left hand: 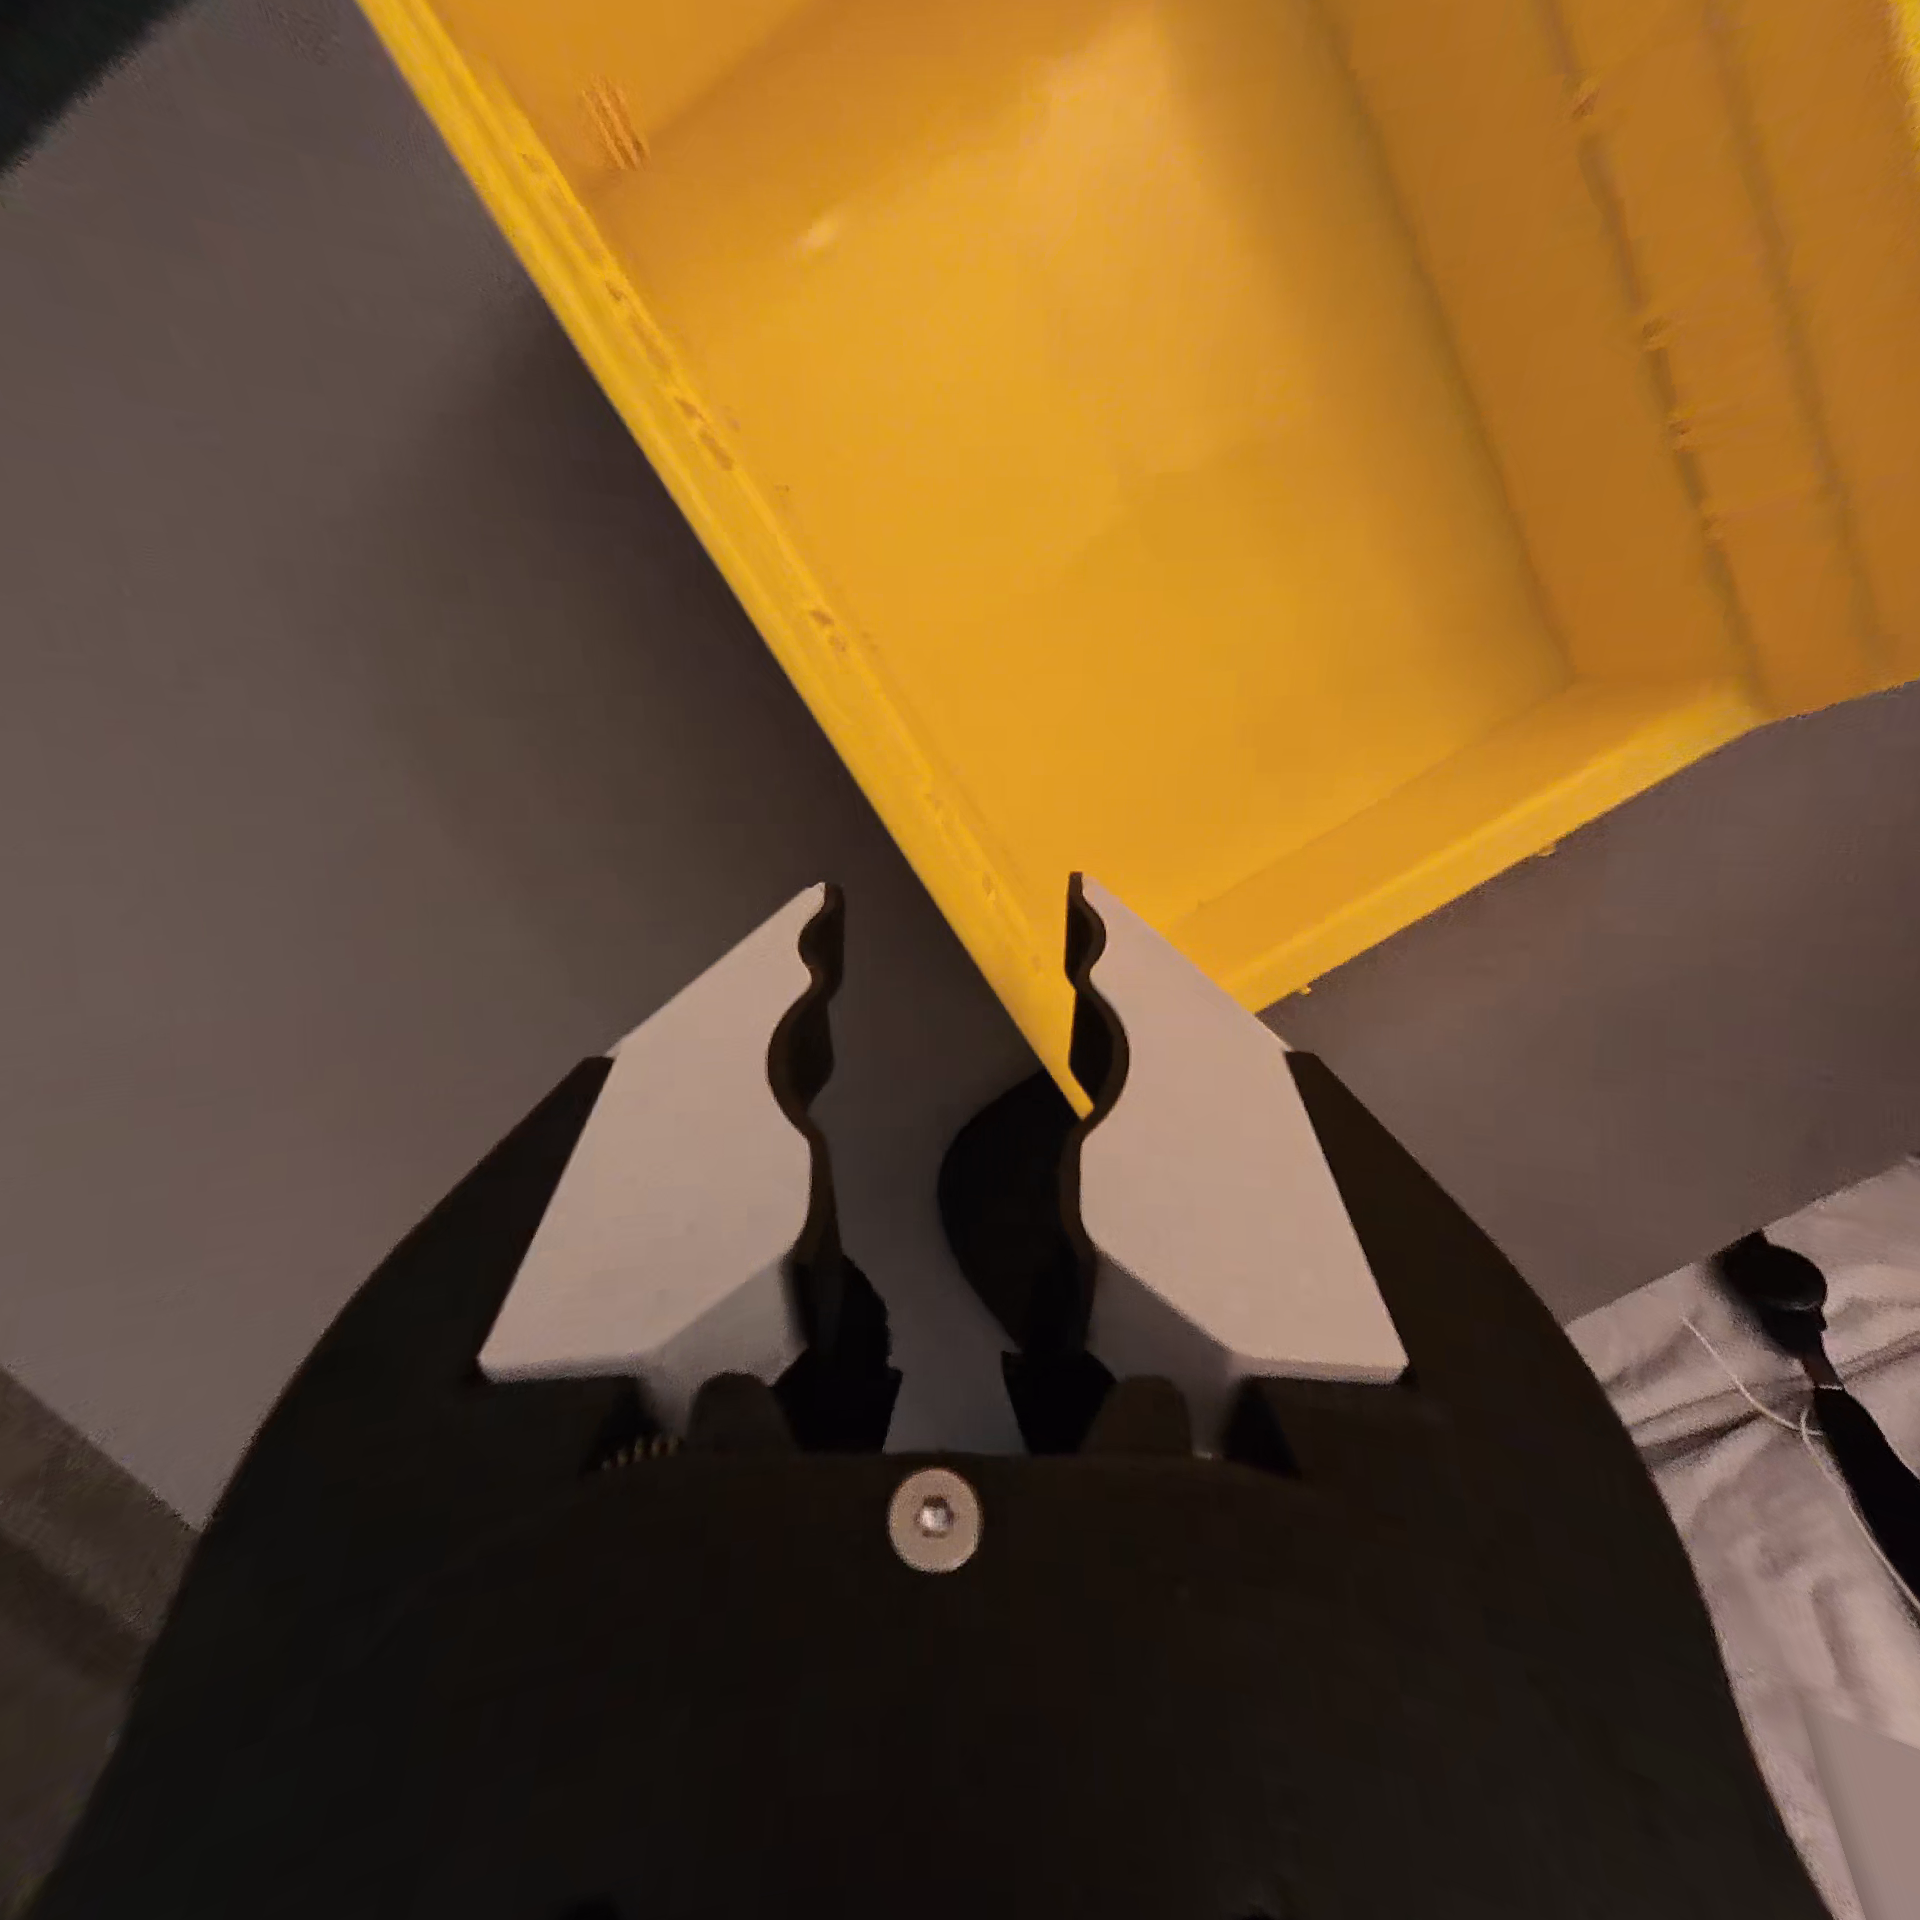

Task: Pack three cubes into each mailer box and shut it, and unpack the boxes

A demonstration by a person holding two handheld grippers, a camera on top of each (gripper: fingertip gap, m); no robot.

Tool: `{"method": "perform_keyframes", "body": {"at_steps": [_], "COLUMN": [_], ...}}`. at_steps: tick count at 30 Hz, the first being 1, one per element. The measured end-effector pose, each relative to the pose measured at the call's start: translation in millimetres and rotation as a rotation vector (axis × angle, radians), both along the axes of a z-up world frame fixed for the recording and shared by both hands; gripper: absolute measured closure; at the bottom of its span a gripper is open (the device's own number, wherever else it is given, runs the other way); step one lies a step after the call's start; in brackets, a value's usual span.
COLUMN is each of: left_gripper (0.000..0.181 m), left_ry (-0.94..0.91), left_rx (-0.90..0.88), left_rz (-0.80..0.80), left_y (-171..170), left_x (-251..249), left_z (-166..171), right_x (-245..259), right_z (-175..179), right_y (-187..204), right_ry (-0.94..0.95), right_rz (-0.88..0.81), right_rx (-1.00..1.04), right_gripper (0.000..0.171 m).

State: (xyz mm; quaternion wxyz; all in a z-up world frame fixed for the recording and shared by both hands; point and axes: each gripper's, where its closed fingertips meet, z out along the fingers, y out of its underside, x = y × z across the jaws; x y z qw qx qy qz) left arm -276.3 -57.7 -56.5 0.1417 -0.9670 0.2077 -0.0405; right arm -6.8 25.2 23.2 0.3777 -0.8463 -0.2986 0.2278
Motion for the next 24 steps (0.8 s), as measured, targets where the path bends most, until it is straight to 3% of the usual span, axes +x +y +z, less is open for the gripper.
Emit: {"method": "perform_keyframes", "body": {"at_steps": [2,4,8,11,20,24], "left_gripper": [0.142,0.143,0.144,0.142,0.143,0.143], "left_ry": [-0.033,-0.053,-0.077,-0.058,-0.075,-0.07], "left_rx": [0.048,0.074,0.07,0.045,0.075,0.076], "left_rz": [0.003,0.001,-0.061,-0.081,-0.145,-0.161], "left_y": [-3,-5,-6,-9,-12,-14], "left_x": [-2,-2,8,10,22,25], "left_z": [13,21,21,17,24,25], "right_x": [-51,-76,-97,-84,-114,-131], "right_z": [-8,-35,-81,-99,-129,-140], "right_y": [-16,-9,12,28,27,32], "right_ry": [-0.008,-0.146,-0.279,-0.473,-0.43,-0.403], "right_rz": [0.126,0.167,0.118,0.041,0.015,0.002], "right_rx": [-0.101,-0.194,-0.418,-0.384,-0.562,-0.594], "right_gripper": [0.119,0.135,0.131,0.128,0.128,0.136]}}
